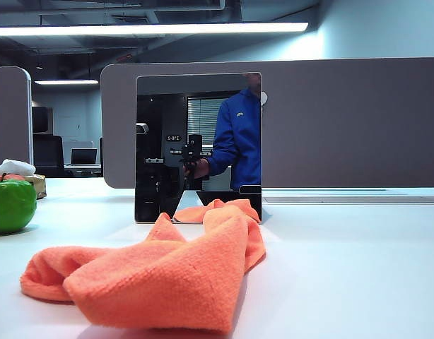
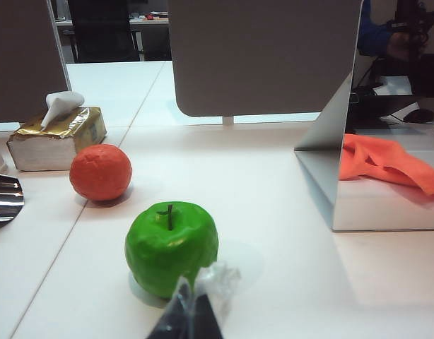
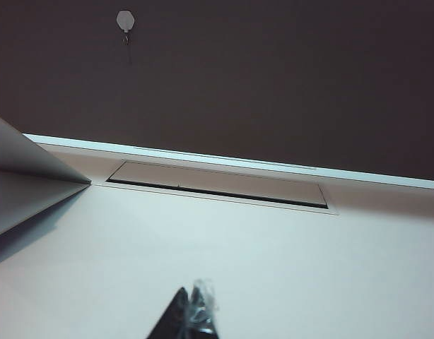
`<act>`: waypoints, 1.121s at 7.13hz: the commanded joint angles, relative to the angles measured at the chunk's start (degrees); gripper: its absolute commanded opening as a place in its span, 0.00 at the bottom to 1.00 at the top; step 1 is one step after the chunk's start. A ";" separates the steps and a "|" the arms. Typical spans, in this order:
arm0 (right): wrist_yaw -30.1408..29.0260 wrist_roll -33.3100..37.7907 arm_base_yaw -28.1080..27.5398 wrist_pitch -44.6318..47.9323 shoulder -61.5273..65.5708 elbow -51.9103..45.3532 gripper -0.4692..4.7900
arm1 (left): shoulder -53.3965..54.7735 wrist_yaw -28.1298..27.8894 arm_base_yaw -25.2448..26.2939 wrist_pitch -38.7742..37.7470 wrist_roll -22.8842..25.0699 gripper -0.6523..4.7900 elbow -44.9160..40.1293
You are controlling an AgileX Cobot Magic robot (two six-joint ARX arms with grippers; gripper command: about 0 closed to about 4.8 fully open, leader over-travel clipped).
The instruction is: Pick up the cloth from the table and use it to cover the mirror.
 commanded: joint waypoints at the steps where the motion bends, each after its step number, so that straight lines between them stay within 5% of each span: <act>1: 0.07 0.09 0.00 0.35 -0.07 -0.07 0.09 | 0.04 0.35 -0.07 0.28 -2.80 0.11 0.11; 4: -0.24 0.09 0.00 0.79 -0.07 0.00 0.09 | 0.04 0.39 -0.07 0.42 -2.80 0.11 0.11; 5: -4.04 -0.02 0.04 -3.26 -0.07 3.41 0.09 | 0.04 8.76 -0.09 1.07 -2.82 0.11 0.98; 6: -8.94 -1.79 0.07 -20.15 0.79 13.97 0.09 | 0.15 17.64 -0.11 -15.63 -6.69 0.11 9.33; 8: -16.76 -1.81 0.13 -29.29 4.66 20.83 0.09 | 0.39 26.77 -0.13 -19.37 -11.30 0.11 11.78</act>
